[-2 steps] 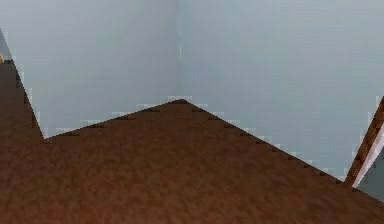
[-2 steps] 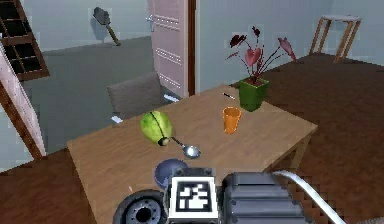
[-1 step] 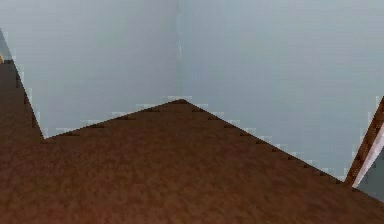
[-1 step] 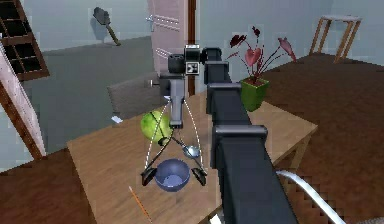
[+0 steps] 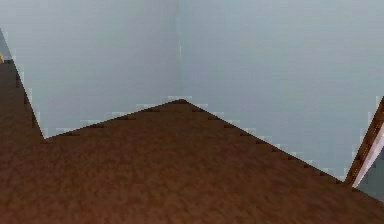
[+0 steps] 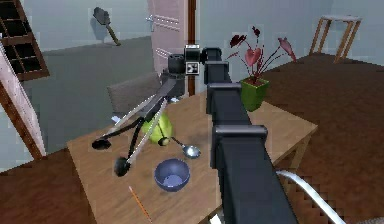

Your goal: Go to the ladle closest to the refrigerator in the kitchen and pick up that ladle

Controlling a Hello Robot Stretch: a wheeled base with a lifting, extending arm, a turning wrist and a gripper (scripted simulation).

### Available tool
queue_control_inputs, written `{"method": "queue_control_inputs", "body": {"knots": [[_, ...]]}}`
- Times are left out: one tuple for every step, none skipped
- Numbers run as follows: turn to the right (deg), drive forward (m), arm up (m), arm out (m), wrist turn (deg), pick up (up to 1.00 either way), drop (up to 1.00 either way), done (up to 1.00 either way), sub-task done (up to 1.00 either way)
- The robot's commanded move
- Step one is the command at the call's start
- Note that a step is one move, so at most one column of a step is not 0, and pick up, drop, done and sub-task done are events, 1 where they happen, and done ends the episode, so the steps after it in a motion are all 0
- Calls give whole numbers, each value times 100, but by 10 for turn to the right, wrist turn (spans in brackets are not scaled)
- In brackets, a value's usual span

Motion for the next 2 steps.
{"method": "queue_control_inputs", "body": {"knots": [[0,0,0,0,450,0,0,0,0],[0,0,0,0,450,0,0,0,0]]}}
